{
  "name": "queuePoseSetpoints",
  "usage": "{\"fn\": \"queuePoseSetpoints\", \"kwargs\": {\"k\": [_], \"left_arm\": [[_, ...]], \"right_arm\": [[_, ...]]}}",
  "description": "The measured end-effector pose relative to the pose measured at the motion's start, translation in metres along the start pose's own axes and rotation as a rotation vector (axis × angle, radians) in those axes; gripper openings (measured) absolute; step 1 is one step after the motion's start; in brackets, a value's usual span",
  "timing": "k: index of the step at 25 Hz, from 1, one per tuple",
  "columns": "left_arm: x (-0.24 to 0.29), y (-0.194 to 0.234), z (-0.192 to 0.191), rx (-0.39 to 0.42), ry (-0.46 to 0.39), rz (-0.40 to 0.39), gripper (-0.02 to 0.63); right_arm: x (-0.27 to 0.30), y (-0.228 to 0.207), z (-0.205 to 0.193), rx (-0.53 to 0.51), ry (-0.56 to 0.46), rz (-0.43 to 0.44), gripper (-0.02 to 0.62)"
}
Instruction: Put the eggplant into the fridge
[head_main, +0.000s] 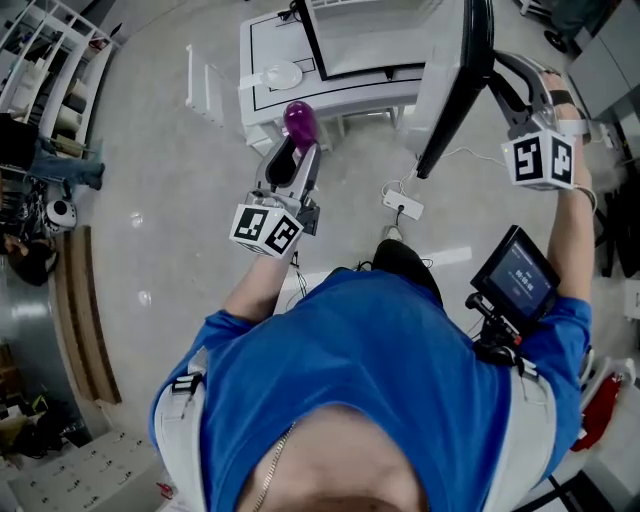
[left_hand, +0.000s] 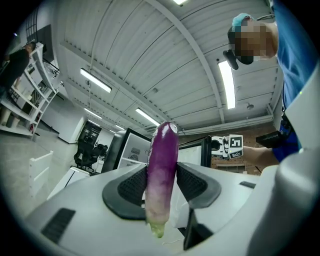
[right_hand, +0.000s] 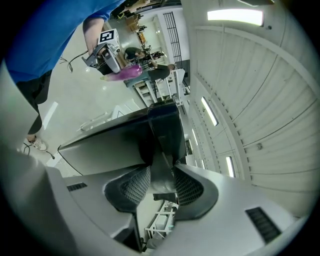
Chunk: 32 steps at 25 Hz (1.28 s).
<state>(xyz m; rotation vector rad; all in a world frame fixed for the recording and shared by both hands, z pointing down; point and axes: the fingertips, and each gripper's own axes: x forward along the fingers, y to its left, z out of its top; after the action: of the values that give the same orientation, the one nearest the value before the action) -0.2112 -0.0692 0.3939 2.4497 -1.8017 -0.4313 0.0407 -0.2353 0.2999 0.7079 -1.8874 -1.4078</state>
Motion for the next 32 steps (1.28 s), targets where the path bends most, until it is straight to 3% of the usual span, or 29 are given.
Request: {"fn": "queuePoseSetpoints", "kwargs": {"k": [6,13,19,23,32], "left_arm": [[0.011,0.000,-0.011,-0.001,0.000,-0.013,0.196],[0.010,-0.052,0.011,-0.008,-0.007,-0.021,0.196],[0.022,-0.066,0.005,-0.009,-0.006,-0.009,0.197],[0.031,-0.074,0.004,-0.005,-0.012,-0.002,0.196],[0.049,-0.081,-0.005,-0.003,-0.011,0.011,0.196]], "right_arm": [[-0.006,0.008,-0.027,-0.016,0.036,0.000,0.129],[-0.072,-0.018,-0.043,-0.041,0.060,-0.019,0.130],[-0.083,-0.020,-0.076,-0.019,0.068,-0.039,0.129],[-0.084,-0.006,-0.112,-0.045,0.134,-0.005,0.129],[-0.088,0.020,-0.177,0.129,0.214,0.014,0.129]]}}
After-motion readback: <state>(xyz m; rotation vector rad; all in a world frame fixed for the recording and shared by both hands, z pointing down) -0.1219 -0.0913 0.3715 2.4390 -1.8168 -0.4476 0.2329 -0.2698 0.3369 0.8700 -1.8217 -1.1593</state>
